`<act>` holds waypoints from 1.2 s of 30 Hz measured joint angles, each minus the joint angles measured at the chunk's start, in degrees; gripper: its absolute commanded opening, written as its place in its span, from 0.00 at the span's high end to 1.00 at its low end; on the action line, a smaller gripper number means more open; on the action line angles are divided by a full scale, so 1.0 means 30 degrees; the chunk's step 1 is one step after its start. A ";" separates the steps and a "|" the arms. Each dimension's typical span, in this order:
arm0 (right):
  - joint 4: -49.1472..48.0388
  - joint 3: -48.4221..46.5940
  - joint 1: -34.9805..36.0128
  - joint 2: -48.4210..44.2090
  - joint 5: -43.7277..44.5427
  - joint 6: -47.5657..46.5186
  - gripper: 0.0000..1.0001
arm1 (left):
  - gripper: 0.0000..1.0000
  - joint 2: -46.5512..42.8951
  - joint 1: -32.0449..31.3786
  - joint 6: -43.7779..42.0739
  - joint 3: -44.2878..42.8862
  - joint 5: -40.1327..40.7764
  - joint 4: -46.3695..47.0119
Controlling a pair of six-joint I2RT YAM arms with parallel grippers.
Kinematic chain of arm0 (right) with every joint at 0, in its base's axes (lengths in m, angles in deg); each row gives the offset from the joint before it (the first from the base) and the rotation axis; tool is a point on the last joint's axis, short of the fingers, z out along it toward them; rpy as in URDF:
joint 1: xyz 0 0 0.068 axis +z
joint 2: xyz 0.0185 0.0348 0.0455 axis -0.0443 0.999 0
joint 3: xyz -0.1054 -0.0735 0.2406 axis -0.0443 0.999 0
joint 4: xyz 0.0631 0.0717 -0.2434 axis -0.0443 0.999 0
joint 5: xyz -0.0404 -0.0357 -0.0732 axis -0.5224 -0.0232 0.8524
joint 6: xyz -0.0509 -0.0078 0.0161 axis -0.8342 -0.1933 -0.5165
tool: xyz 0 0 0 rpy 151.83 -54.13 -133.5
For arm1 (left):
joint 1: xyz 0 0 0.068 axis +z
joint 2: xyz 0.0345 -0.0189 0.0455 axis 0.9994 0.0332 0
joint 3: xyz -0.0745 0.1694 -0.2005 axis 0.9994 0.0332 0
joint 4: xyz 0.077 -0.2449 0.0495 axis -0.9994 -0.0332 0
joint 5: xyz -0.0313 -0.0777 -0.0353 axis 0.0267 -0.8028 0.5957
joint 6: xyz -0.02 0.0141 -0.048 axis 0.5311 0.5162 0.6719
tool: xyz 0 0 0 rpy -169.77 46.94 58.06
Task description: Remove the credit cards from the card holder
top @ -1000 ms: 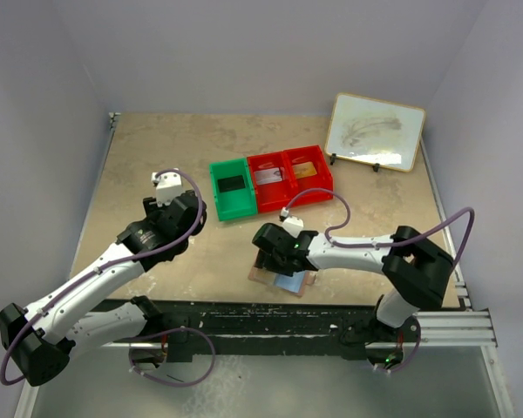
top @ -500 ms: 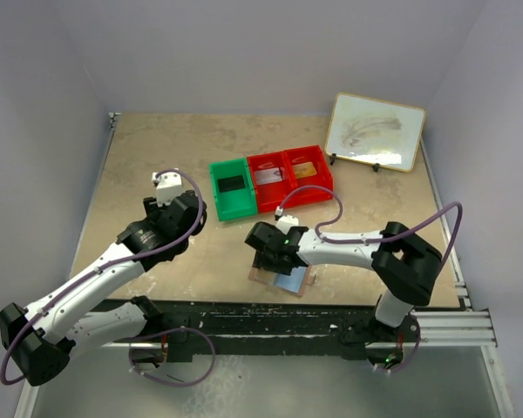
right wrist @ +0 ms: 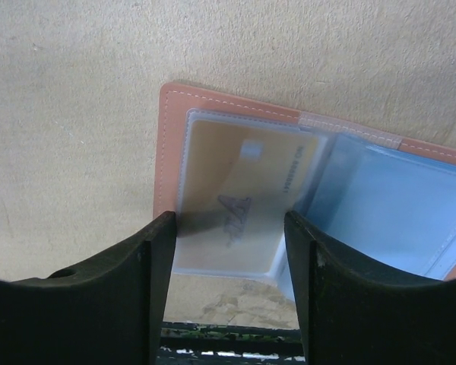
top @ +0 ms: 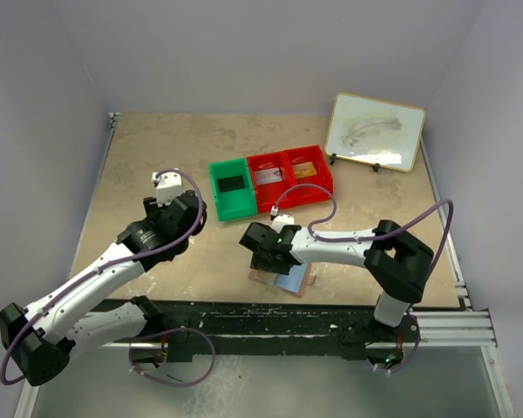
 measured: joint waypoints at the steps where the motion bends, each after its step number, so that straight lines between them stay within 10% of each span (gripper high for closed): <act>1: -0.0015 0.0015 0.0015 0.0000 0.0007 0.0000 0.44 | 0.36 0.0000 0.0000 0.0000 0.0000 0.0000 0.0007; 15: -0.5122 0.4466 -0.0976 -0.3228 -0.1989 -0.0175 0.45 | 0.36 -0.0051 0.0000 0.0000 0.0036 -0.1341 0.0313; 25: -0.8451 0.6076 -0.1807 -0.3832 -0.4029 -0.0117 0.46 | 0.44 -0.0401 -0.0095 0.1676 0.3439 -1.0375 0.5523; 36: -0.9755 0.7067 -0.2113 -0.4328 -0.4481 0.0335 0.47 | 0.48 0.2616 -0.5151 0.4932 0.6302 -1.3719 1.1140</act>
